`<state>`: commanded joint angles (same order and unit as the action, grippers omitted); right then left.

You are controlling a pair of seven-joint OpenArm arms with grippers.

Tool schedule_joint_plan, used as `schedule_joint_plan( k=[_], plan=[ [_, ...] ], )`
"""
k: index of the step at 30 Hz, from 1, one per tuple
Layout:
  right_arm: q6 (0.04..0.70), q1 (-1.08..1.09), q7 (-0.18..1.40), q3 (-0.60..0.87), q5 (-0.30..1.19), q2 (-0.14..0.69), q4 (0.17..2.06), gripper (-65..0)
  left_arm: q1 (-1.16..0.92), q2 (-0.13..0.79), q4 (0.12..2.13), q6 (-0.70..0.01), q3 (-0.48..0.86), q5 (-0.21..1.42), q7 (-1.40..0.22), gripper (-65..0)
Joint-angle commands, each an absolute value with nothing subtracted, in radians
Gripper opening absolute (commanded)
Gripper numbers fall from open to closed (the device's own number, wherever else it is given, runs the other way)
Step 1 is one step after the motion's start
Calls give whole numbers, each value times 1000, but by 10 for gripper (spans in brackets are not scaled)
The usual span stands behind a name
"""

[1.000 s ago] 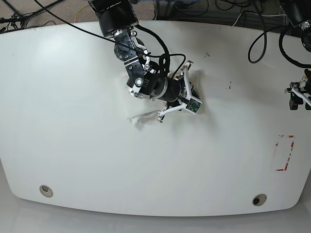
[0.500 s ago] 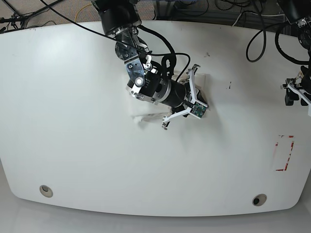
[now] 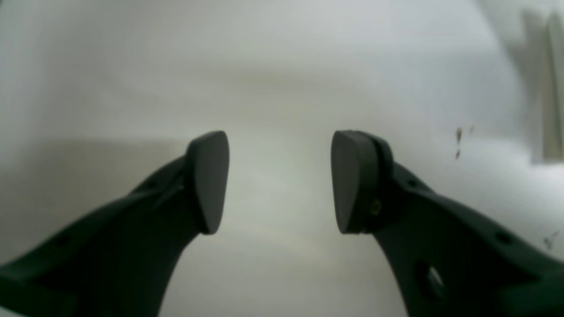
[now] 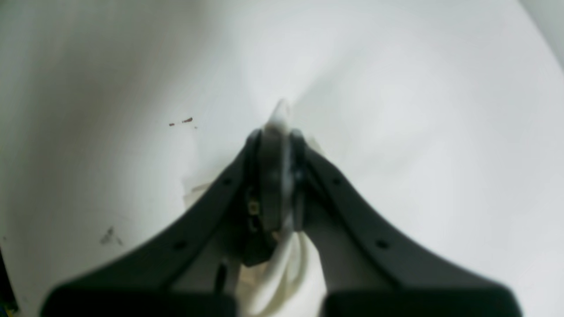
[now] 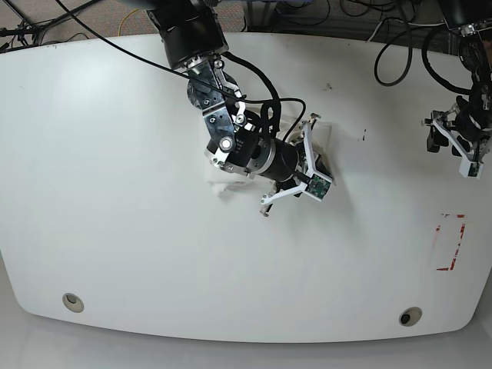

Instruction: Fold the T-shirt properly

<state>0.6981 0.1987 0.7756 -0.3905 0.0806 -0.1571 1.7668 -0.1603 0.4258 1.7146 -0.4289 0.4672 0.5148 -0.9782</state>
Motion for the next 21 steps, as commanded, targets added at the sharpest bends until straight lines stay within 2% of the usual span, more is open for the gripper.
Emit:
schedule_joint_plan(
  k=[9,15,21],
  plan=[
    [698,229,820,-315,349,-134,1828,-623,-162,375,1715,-429,447,513,-978,-304],
    [698,257,812,-306,372,-131,1750,-623,-165,371,1713,-429,423,513,-978,-304],
    [698,275,722,-325,378,-133,1618,-623,-188,371,1719,-429,420,513,-978,-304]
  ],
)
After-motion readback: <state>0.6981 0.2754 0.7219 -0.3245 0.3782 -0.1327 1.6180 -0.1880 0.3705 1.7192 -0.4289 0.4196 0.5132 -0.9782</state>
